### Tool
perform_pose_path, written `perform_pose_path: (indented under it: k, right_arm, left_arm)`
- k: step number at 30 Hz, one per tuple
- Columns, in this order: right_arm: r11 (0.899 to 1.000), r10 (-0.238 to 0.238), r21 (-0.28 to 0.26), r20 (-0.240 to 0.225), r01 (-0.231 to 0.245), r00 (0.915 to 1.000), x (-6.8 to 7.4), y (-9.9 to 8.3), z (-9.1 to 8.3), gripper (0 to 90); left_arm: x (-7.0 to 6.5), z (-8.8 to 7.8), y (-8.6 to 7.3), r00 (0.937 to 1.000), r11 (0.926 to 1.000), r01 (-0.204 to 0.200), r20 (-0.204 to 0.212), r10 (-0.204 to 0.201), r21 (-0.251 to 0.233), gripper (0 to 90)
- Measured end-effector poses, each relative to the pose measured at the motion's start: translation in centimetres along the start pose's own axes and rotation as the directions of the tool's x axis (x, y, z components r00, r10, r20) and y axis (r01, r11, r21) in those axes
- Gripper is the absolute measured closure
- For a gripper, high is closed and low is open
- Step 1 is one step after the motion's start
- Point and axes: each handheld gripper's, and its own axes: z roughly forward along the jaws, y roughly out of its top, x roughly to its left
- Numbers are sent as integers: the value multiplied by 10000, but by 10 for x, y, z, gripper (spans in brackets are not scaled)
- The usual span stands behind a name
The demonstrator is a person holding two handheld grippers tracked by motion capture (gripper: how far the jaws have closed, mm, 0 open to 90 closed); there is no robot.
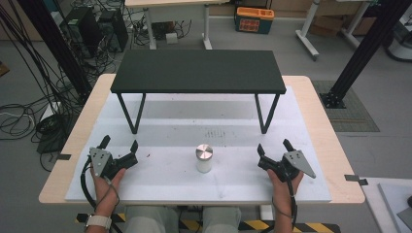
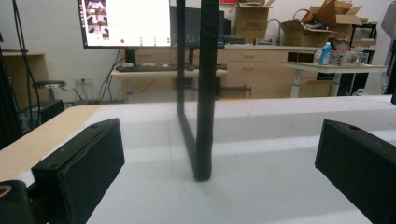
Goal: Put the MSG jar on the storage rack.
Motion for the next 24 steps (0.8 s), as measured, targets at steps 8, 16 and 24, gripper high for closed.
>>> perform_pose_path:
  k: [8, 16, 24]
  right_arm:
    - [10000, -47, -17, 13, 47, 10000, 0, 0, 0, 36]
    - [10000, -89, -19, 11, 89, 10000, 1, 0, 0, 35]
    - [10000, -45, -15, -2, 45, 10000, 0, 0, 0, 34]
  left_arm:
    - [0, 0, 0, 10000, 10000, 1, 7, -1, -20, 16]
    - [0, 0, 0, 10000, 10000, 12, -1, -12, -29, 16]
    - [0, 0, -1, 10000, 10000, 24, -9, -24, -41, 16]
